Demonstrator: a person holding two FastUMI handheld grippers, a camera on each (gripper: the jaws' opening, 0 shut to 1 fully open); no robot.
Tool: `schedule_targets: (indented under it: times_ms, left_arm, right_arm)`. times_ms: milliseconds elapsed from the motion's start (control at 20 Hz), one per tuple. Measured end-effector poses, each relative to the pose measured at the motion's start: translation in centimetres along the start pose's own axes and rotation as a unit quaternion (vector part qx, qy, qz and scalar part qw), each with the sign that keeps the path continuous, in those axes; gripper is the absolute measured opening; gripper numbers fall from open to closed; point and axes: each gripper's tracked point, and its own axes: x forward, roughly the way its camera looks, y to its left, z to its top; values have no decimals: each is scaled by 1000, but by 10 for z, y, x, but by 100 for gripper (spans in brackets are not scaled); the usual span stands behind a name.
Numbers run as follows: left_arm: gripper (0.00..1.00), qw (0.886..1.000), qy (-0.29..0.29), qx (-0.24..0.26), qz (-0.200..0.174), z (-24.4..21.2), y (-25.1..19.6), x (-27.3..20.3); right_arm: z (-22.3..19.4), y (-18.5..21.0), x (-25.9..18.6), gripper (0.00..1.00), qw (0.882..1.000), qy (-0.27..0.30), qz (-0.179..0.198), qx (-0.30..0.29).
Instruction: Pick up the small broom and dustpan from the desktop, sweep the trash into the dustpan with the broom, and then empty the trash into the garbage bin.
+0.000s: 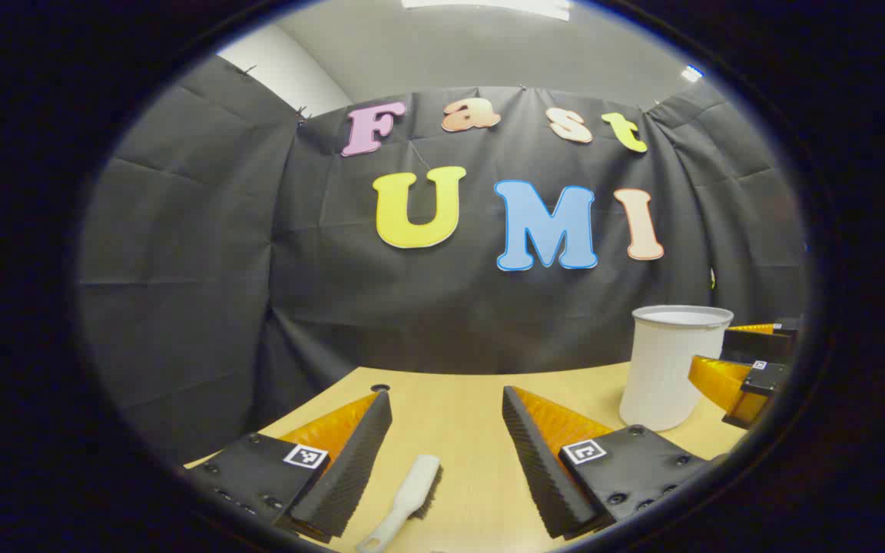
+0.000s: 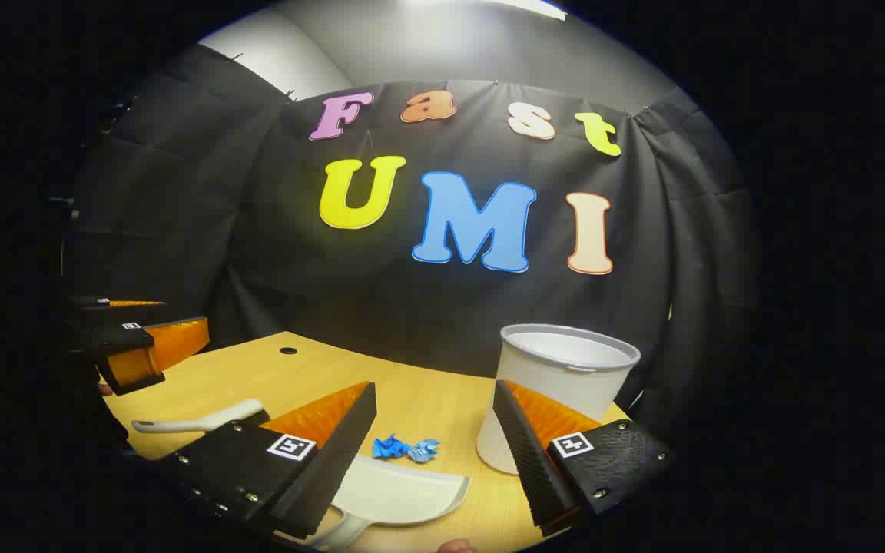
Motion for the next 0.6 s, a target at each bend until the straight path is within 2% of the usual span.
schedule_targets:
  times_ms: [150,200,300,500,550,600]
  left_arm:
    - [97,1000,1,-2,0,1,0,1]
    - [95,1000,1,3,1,0,1,2]
    - [96,1000,5,10,-10,0,1,2]
    - [97,999,20,19,-39,-3,-4,2]
    - [93,998,23,18,-49,-3,-6,2]
    - [98,998,26,18,-54,-4,-8,2]
  right_arm:
    - [28,-45,-26,96,1000,7,9,7]
    - [38,-61,-35,96,1000,5,9,7]
    - [49,-79,-35,96,1000,14,-7,6]
    - [100,-95,-22,96,999,24,-45,13]
    - [113,-88,-4,96,998,23,-53,11]
    - [126,-83,8,96,998,18,-61,7]
